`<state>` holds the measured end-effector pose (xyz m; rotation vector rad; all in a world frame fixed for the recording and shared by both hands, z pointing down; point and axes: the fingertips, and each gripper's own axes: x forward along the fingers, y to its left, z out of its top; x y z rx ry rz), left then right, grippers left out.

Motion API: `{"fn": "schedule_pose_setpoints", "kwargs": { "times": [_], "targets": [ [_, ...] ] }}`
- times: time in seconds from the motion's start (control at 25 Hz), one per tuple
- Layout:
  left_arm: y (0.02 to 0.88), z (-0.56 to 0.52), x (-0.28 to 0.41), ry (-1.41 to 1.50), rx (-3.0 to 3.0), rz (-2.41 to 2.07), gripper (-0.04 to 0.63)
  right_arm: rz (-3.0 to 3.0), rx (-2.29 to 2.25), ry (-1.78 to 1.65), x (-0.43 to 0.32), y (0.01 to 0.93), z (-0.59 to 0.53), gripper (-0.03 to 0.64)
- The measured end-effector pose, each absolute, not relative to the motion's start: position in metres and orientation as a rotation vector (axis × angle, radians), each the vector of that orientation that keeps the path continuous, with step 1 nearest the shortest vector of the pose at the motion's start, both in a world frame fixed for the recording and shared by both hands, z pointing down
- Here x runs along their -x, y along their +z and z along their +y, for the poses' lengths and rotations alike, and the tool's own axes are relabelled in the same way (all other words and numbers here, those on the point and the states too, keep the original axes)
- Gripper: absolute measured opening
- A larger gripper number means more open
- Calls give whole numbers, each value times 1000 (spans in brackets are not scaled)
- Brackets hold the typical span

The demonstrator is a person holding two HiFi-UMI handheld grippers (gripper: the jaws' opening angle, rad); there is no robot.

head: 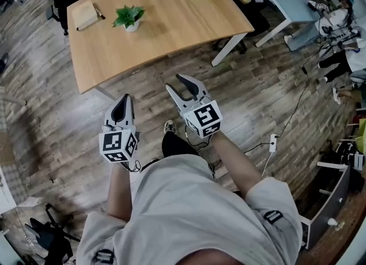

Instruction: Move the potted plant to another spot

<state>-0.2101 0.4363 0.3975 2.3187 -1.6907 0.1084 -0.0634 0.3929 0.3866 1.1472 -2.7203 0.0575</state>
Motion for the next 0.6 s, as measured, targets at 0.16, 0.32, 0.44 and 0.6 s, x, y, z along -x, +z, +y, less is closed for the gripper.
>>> {"fn": "schedule_pose_setpoints", "kwargs": {
  "times": [0.16, 0.32, 0.44, 0.6],
  "targets": [
    [395, 384, 203, 118, -2298, -1717, 12, -2741, -1118, 67, 56, 384, 340, 170],
    [401, 346, 194, 137, -2269, -1726, 12, -2752, -1061, 73, 49, 389, 303, 187],
    [409, 324, 194, 160, -2235, -1741, 12, -2747, -1032, 99, 44, 400, 278, 199],
    [421, 309, 198, 187, -2189, -1755, 12, -2744, -1004, 129, 42, 412, 255, 217]
  ]
}}
